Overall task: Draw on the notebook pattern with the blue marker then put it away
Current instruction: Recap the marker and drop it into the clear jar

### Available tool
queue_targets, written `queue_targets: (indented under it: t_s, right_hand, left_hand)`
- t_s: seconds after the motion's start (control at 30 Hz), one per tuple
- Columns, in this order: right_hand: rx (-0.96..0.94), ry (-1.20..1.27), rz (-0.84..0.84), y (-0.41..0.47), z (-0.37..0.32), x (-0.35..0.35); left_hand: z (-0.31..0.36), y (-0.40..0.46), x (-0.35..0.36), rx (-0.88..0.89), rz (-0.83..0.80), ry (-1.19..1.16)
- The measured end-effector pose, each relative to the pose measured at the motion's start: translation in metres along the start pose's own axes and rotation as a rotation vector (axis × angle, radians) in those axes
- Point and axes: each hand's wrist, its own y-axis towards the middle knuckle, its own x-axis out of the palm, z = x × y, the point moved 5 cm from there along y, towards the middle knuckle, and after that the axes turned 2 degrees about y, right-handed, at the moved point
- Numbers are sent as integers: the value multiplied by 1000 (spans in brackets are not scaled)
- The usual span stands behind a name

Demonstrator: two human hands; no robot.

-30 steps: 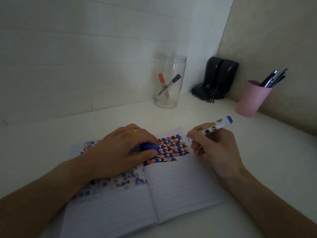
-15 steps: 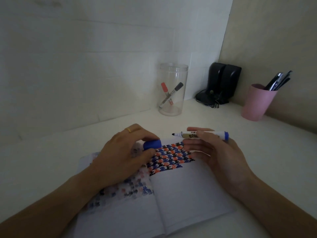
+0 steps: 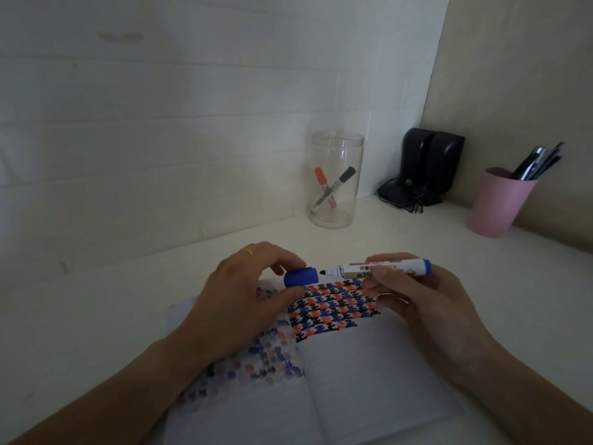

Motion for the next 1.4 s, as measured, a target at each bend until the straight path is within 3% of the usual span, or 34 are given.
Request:
queue_targets:
  t_s: [0.37,0.63,0.9,1.13,1.4]
  right_hand:
    - [5,-1,-178,-6,-6,12]
    - [12,52,-210,-7,-7,14]
    - [-62,-113,-248,-9,-14,17]
    - [12,-226,-323,-14,-13,25]
    - [185,60,-352,-8,-5,24]
  left_hand:
    - [21,-2,-9,186,38,-70]
    - [25,-6,-9,140,1,-205]
    - [25,-6,-9,122,-73,-227]
    - [24,-6,-10,104,20,-215]
    - [12,2,-4,47,54,-109]
